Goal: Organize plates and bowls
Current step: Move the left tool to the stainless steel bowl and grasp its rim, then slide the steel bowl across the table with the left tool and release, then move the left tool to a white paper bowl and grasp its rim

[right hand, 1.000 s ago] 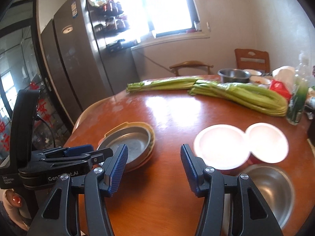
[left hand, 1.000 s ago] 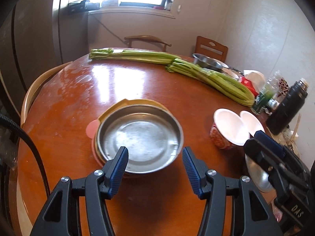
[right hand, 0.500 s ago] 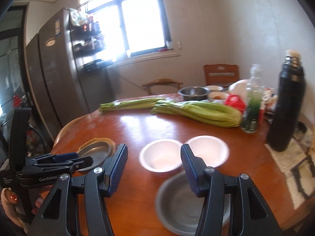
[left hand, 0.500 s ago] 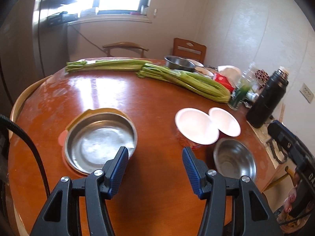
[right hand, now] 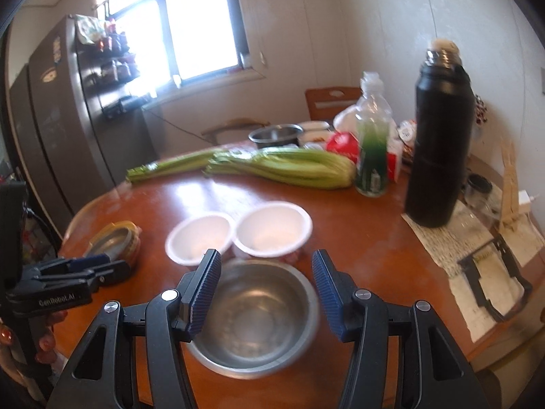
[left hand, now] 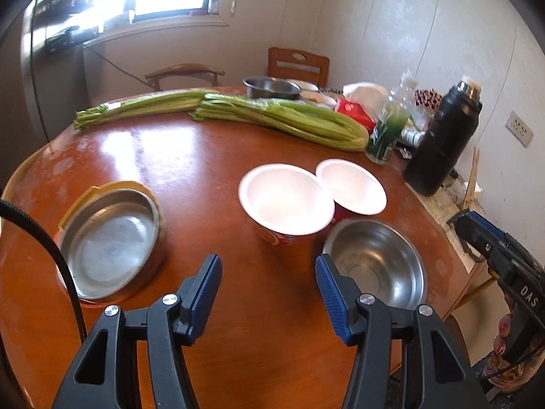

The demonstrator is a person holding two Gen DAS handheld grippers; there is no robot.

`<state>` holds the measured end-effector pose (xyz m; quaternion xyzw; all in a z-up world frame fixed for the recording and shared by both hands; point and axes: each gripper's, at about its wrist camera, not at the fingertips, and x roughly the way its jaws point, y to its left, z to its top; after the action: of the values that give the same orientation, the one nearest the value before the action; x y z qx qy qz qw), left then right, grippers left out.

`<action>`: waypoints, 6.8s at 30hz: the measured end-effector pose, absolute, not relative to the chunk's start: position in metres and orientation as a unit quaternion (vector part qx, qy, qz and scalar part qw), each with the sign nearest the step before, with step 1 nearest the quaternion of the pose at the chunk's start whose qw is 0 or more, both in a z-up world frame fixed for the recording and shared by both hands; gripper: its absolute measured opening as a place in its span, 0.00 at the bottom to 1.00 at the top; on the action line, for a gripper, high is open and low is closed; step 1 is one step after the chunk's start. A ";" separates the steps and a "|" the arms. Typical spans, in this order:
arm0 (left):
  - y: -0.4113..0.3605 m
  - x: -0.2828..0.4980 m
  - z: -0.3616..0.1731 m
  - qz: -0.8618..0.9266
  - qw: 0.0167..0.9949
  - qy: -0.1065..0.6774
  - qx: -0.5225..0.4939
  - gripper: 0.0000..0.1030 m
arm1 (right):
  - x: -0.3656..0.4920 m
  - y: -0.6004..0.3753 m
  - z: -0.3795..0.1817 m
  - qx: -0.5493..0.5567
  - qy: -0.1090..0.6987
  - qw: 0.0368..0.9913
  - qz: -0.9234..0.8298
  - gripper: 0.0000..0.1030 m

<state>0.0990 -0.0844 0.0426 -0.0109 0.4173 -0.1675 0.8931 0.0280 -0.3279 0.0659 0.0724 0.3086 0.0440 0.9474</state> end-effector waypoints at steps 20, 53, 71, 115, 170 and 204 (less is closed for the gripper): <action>-0.149 0.120 -0.027 -0.225 0.848 0.480 0.012 0.55 | 0.056 -0.330 -0.016 0.057 0.411 0.909 0.046 0.56; -0.126 0.097 -0.002 -0.249 0.853 0.460 0.010 0.52 | 0.041 -0.282 0.003 0.029 0.395 0.912 0.110 0.50; -0.088 0.083 -0.019 -0.214 0.852 0.477 0.004 0.54 | 0.037 -0.246 -0.004 0.019 0.406 0.900 0.156 0.51; -0.067 0.096 -0.014 -0.199 0.868 0.455 -0.013 0.55 | 0.053 -0.261 -0.005 0.049 0.404 0.904 0.134 0.51; -0.092 0.211 0.003 -0.181 0.858 0.481 0.007 0.55 | 0.156 -0.255 -0.003 0.129 0.436 0.871 0.185 0.56; -0.091 0.211 0.007 -0.208 0.850 0.484 -0.021 0.39 | 0.149 -0.243 0.018 0.081 0.386 0.897 0.198 0.44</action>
<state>0.2111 -0.0913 0.0066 -0.0210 0.4842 -0.2076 0.8497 0.1491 -0.2429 0.0183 0.0806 0.3861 0.1984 0.8972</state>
